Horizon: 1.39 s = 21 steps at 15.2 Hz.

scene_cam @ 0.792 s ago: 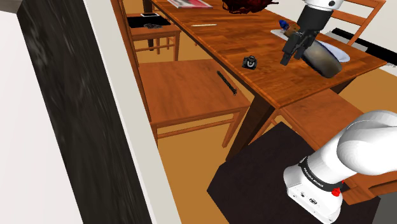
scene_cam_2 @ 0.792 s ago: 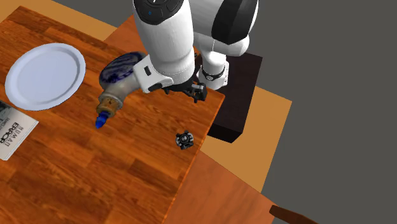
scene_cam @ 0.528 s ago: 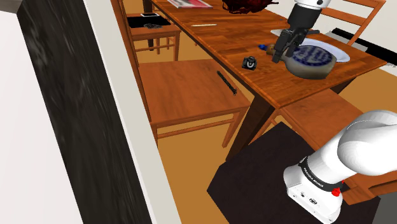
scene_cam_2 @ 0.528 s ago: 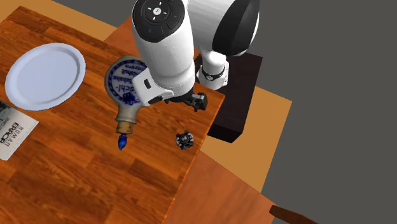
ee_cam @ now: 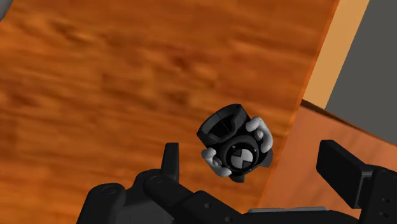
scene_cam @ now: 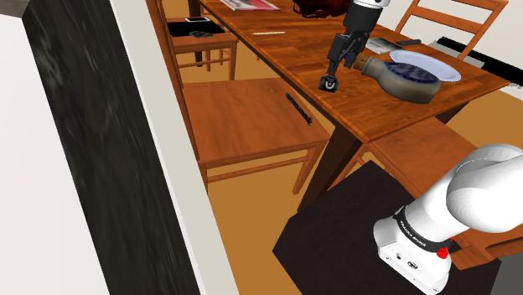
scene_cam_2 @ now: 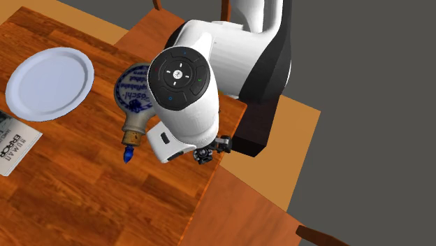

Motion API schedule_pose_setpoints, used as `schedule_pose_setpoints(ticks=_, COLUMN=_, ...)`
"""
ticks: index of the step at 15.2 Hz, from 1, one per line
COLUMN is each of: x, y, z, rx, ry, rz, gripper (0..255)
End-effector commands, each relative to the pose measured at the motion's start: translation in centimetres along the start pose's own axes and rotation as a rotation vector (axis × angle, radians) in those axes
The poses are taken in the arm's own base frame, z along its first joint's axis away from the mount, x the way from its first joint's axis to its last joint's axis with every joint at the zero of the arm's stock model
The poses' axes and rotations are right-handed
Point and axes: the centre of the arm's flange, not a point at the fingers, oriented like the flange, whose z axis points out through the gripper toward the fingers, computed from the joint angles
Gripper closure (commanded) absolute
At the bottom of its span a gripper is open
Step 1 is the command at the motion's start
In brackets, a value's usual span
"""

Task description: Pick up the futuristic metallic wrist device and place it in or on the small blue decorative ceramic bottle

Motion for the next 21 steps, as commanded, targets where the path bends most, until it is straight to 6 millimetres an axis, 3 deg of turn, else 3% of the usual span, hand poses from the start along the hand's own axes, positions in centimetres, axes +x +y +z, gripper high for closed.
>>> schedule_pose_setpoints(ticks=1, x=0.3, y=0.0, z=0.8, rx=0.0, ry=0.002, rz=-0.003, gripper=0)
schedule_pose_setpoints(ticks=6, x=0.4, y=0.0, z=3.8, rx=0.0, ry=0.002, rz=-0.003, gripper=0)
schedule_pose_setpoints(ticks=14, x=0.4, y=0.0, z=3.8, rx=0.0, ry=0.002, rz=-0.003, gripper=0)
schedule_pose_setpoints(ticks=15, x=0.4, y=0.0, z=3.8, rx=0.0, ry=0.002, rz=-0.003, gripper=255)
schedule_pose_setpoints(ticks=21, x=0.4, y=0.0, z=3.8, rx=0.0, ry=0.002, rz=-0.003, gripper=255)
